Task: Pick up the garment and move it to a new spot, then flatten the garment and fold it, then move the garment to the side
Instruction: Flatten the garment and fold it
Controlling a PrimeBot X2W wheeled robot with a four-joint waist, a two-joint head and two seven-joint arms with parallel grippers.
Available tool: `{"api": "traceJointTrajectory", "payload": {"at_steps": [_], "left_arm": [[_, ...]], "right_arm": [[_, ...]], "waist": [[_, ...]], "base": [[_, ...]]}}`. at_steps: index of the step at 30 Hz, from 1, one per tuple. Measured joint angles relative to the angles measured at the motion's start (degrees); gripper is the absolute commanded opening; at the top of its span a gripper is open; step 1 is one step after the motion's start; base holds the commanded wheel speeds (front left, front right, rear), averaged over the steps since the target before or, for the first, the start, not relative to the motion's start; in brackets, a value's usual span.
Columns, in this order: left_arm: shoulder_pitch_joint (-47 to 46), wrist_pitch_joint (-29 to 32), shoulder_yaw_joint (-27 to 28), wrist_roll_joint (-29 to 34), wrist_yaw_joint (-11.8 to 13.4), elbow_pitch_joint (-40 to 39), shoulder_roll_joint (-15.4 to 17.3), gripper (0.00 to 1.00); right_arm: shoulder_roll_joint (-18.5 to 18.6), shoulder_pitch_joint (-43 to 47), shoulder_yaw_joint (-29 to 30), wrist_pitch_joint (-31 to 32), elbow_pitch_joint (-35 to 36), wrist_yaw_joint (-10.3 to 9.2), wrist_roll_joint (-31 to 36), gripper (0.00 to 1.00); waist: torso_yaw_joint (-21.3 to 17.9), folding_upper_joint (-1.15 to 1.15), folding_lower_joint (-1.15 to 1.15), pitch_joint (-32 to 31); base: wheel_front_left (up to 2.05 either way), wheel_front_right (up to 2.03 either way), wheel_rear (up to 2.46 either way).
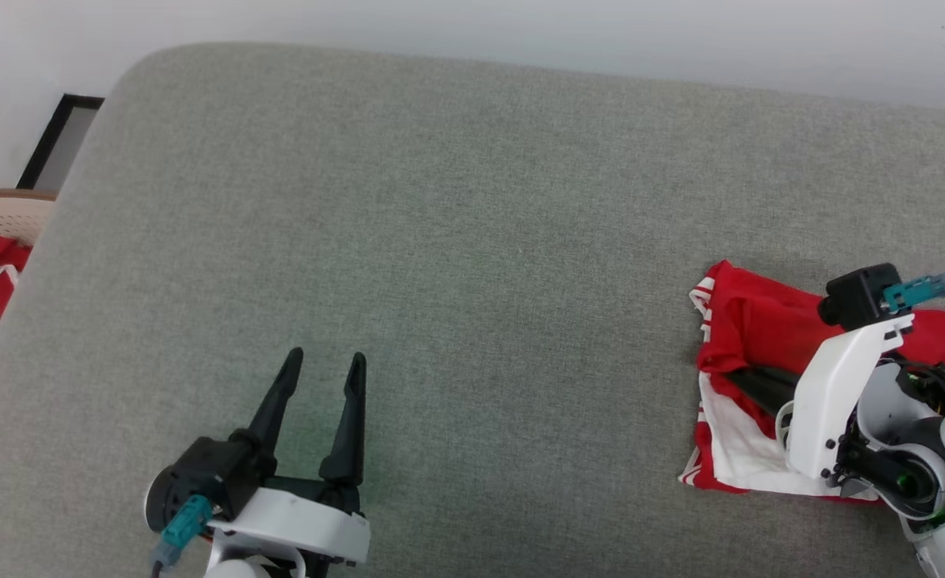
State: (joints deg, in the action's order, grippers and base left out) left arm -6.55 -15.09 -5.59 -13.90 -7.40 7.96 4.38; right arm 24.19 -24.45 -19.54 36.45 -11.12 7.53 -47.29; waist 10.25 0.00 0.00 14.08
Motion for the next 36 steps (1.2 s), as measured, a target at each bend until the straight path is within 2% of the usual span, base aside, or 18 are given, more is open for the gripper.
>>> {"api": "traceJointTrajectory", "payload": {"at_steps": [2,3,4,5,6,9,16,21,26,31,36], "left_arm": [[-0.03,0.0,0.04,-0.23,0.0,0.04,-0.08,1.0],[-0.03,0.0,0.15,-0.23,0.0,0.07,-0.15,1.0],[-0.02,0.0,0.3,-0.24,0.0,0.08,-0.21,1.0],[0.01,0.0,0.47,-0.26,0.0,0.1,-0.23,1.0],[0.06,0.0,0.71,-0.33,0.0,0.12,-0.23,1.0],[0.27,0.0,1.15,-0.42,0.0,0.2,-0.13,1.0],[0.81,0.0,1.3,-0.81,0.0,0.2,0.58,1.0],[1.54,0.0,1.49,-1.3,0.0,0.57,1.3,1.0],[2.16,0.0,1.69,-2.34,0.0,1.35,1.71,1.0],[2.16,0.0,1.93,-3.76,0.0,3.09,2.43,1.0],[2.22,0.0,2.81,-4.61,0.0,4.95,3.3,1.0]], "right_arm": [[0.19,-0.25,-1.18,-0.8,-0.99,0.0,0.29,0.0],[0.22,-0.48,-1.69,-1.24,-1.4,0.0,0.51,0.1],[0.23,-0.79,-2.24,-1.75,-1.59,0.0,0.49,0.31],[0.25,-0.96,-2.93,-2.23,-1.44,0.0,0.27,0.58],[0.3,-1.06,-3.89,-2.55,-0.97,-0.01,-0.64,1.0],[0.36,-1.49,-5.09,-3.65,-0.23,0.0,-3.25,1.0],[4.87,-2.05,-7.82,-5.88,2.33,0.0,-7.1,1.0],[7.39,-1.44,-8.45,-10.63,2.86,0.0,-9.75,1.0],[7.61,-0.53,-8.0,-18.13,0.86,0.0,-11.99,1.0],[7.78,0.1,-9.4,-30.19,-5.15,0.0,-7.33,1.0],[5.5,1.71,-9.9,-41.45,-12.56,0.0,-5.01,1.0]], "waist": [[0.03,0.0,0.0,-0.13],[-0.01,0.0,0.0,-0.22],[-0.09,0.0,0.0,-0.35],[-0.22,0.0,0.0,-0.48],[-0.39,0.0,0.0,-0.64],[-1.05,0.0,0.0,-1.23],[-3.34,0.0,0.0,-2.88],[-5.6,0.0,0.0,-4.07],[-8.32,0.0,0.0,-5.13],[-10.9,0.0,0.0,-5.99],[-12.55,0.0,0.0,-6.88]], "base": [[0.0,0.0,0.0],[0.0,0.0,0.0],[0.0,0.0,0.0],[0.0,0.0,0.0],[0.0,0.0,0.0],[0.0,0.0,0.0],[0.0,0.0,0.0],[0.0,0.0,0.0],[0.0,0.0,0.0],[0.0,0.0,0.0],[0.0,0.0,0.0]]}}
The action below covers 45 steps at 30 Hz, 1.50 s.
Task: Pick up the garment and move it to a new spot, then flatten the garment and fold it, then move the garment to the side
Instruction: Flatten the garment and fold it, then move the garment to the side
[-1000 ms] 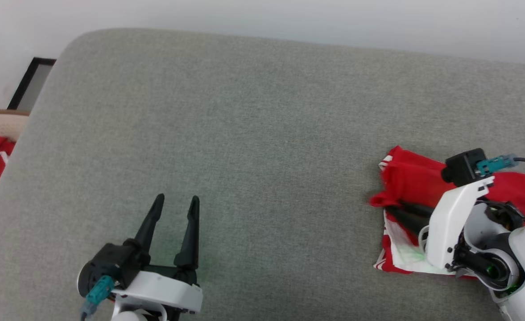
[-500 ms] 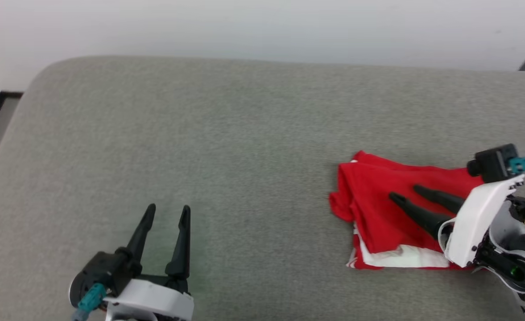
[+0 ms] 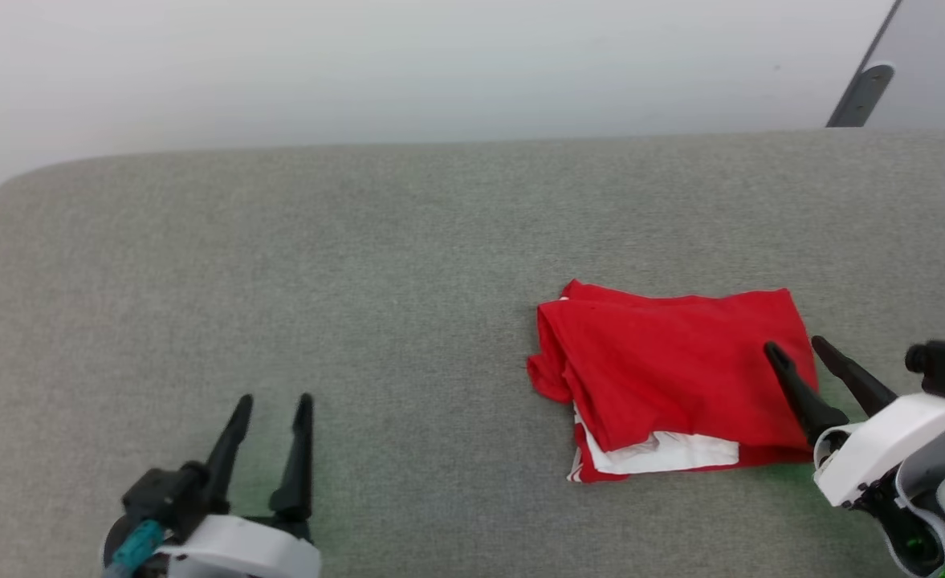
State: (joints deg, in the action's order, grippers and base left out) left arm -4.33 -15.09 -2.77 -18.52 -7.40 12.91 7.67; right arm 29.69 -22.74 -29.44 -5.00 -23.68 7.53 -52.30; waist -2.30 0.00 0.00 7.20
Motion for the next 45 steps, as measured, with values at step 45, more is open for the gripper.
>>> {"api": "traceJointTrajectory", "payload": {"at_steps": [45], "left_arm": [[15.88,0.0,2.11,1.94,0.0,-13.97,0.82,1.0]], "right_arm": [[-9.91,27.07,28.44,-9.59,21.13,0.0,26.58,1.0]], "waist": [[2.44,0.0,0.0,-8.24]], "base": [[0.0,0.0,0.0]]}}
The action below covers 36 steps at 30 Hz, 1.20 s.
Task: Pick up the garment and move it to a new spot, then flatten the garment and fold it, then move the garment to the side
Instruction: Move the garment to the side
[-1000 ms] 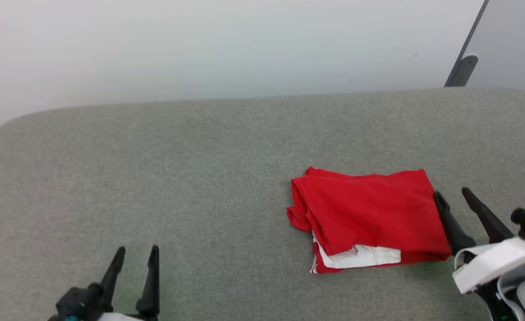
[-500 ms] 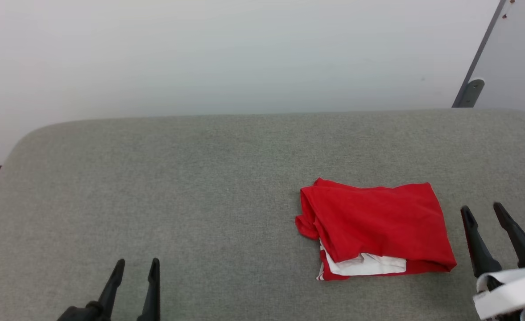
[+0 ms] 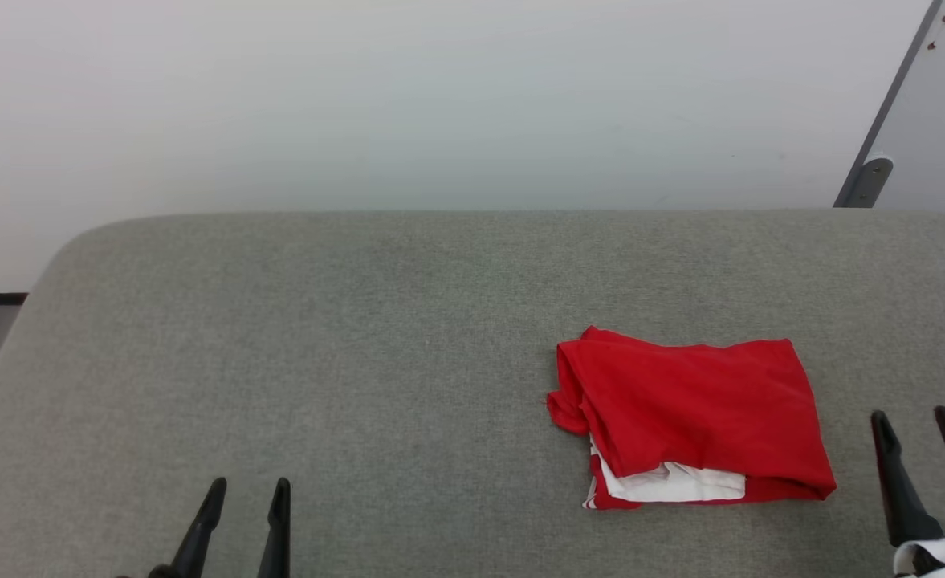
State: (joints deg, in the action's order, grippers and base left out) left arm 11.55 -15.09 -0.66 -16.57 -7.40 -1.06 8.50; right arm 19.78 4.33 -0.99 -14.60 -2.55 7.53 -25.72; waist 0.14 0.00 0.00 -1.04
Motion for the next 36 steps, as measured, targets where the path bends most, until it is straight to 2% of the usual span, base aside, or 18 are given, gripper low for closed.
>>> {"api": "traceJointTrajectory", "payload": {"at_steps": [15,23,25,27,30,32,36], "left_arm": [[0.41,0.0,0.0,-0.02,0.0,-0.85,-0.19,1.0],[-0.41,0.0,-1.55,-1.15,0.0,-1.79,0.0,1.0],[-1.43,0.0,-2.07,-1.15,0.0,-1.79,-0.19,1.0],[-2.55,0.0,-2.75,-1.78,0.0,-1.92,-0.65,1.0],[-4.02,0.0,-3.74,-2.75,0.0,-1.91,-0.75,1.0],[-5.2,0.0,-4.28,-2.6,0.0,-1.67,-0.74,1.0],[-7.47,0.0,-5.26,-2.45,0.0,-1.16,-0.84,1.0]], "right_arm": [[-2.2,2.2,2.36,3.64,5.17,0.0,2.63,1.0],[-2.08,-0.91,3.14,7.39,5.33,0.0,2.66,1.0],[-0.96,-2.62,3.3,10.84,4.69,0.0,2.74,1.0],[1.3,-4.65,2.15,16.83,3.38,0.0,1.68,1.0],[5.15,-9.06,-1.19,26.82,1.15,0.0,-3.75,1.0],[9.34,-12.8,-3.76,34.38,-0.85,0.0,-7.02,1.0],[15.39,-16.88,-8.53,49.0,-5.19,0.0,-13.47,1.0]], "waist": [[0.05,0.0,0.0,0.78],[0.4,0.0,0.0,2.01],[0.55,0.0,0.0,2.81],[0.73,0.0,0.0,3.71],[0.92,0.0,0.0,5.29],[0.98,0.0,0.0,6.51],[1.22,0.0,0.0,8.87]], "base": [[0.0,0.0,0.0],[0.0,0.0,0.0],[0.0,0.0,0.0],[0.0,0.0,0.0],[0.0,0.0,0.0],[0.0,0.0,0.0],[0.0,0.0,0.0]]}}
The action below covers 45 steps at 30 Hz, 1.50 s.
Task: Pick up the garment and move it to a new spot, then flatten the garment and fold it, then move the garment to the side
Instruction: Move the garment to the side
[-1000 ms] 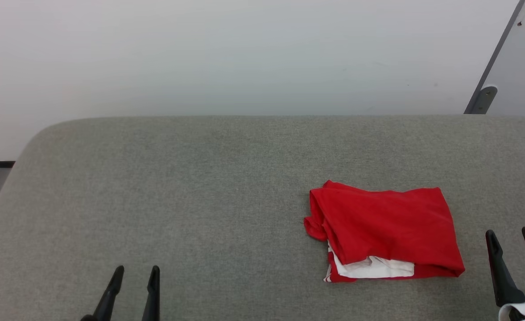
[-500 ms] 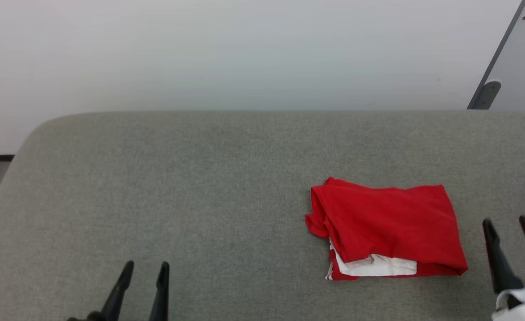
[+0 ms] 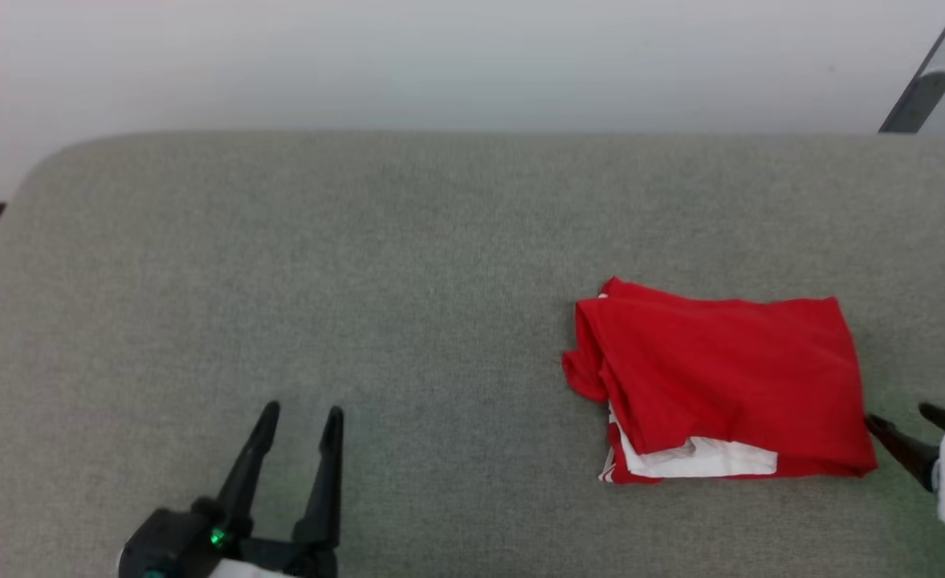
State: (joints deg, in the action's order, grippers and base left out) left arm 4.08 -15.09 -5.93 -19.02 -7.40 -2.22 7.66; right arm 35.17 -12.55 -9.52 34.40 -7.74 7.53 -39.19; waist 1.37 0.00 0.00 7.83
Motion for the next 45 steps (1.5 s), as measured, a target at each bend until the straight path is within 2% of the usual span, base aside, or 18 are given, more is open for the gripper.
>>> {"api": "traceJointTrajectory", "payload": {"at_steps": [3,6,12,17,18,19,20,21,29,39,45], "left_arm": [[-1.53,0.0,-1.27,-0.19,0.0,0.46,0.09,1.0],[-3.3,0.0,-2.29,-0.19,0.0,0.71,0.21,1.0],[-6.69,0.0,-3.63,-0.62,0.0,0.93,0.74,1.0],[-9.7,0.0,-5.19,-0.62,0.0,1.14,1.37,1.0],[-10.38,0.0,-5.33,-0.62,0.0,0.9,1.46,1.0],[-11.0,0.0,-5.56,-0.62,0.0,0.75,1.58,1.0],[-11.43,0.0,-5.47,-0.67,0.0,0.66,1.58,1.0],[-11.72,0.0,-5.35,-0.71,0.0,0.73,1.63,1.0],[-13.77,0.0,-3.44,2.43,0.0,-0.34,1.96,1.0],[-16.11,-0.03,-4.26,5.0,0.0,1.25,4.48,1.0],[-19.2,-0.01,-5.8,5.25,0.0,2.05,7.43,1.0]], "right_arm": [[2.41,-3.01,-1.58,7.43,-1.91,0.0,-3.71,1.0],[2.96,-5.78,-2.91,10.91,-3.22,0.0,-5.24,1.0],[2.09,-10.74,-6.19,12.48,-6.75,0.0,-5.6,1.0],[1.98,-13.05,-8.89,10.85,-9.06,0.0,-5.27,1.0],[2.05,-13.41,-9.16,10.31,-9.28,0.0,-5.7,0.97],[2.08,-13.77,-9.44,9.49,-9.42,0.0,-6.05,0.46],[2.04,-14.05,-9.65,8.48,-9.59,0.0,-6.46,0.32],[2.02,-14.18,-9.67,7.27,-9.9,0.0,-6.86,0.0],[0.56,-14.92,-8.8,-4.09,-12.1,0.19,-9.33,0.0],[4.11,-14.2,-2.71,-14.8,-17.48,0.01,-10.66,0.0],[5.03,-17.9,-2.07,-19.78,-22.64,0.0,-9.12,0.0]], "waist": [[0.36,0.0,0.0,1.62],[0.82,0.0,0.0,3.2],[1.5,0.0,0.0,6.86],[1.86,0.0,0.0,9.78],[1.91,0.0,0.0,10.29],[1.92,0.0,0.0,10.73],[1.89,0.0,0.0,11.15],[1.8,0.0,0.0,11.49],[-1.23,0.0,0.0,11.98],[-9.13,0.0,0.0,12.14],[-14.33,0.0,0.0,13.16]], "base": [[0.0,0.0,0.0],[0.0,0.0,0.0],[0.0,0.0,0.0],[0.0,0.0,0.0],[0.0,0.0,0.0],[0.0,0.0,0.0],[0.0,0.0,0.0],[0.0,0.0,0.0],[0.0,0.0,0.0],[0.0,0.0,0.0],[0.0,0.0,0.0]]}}
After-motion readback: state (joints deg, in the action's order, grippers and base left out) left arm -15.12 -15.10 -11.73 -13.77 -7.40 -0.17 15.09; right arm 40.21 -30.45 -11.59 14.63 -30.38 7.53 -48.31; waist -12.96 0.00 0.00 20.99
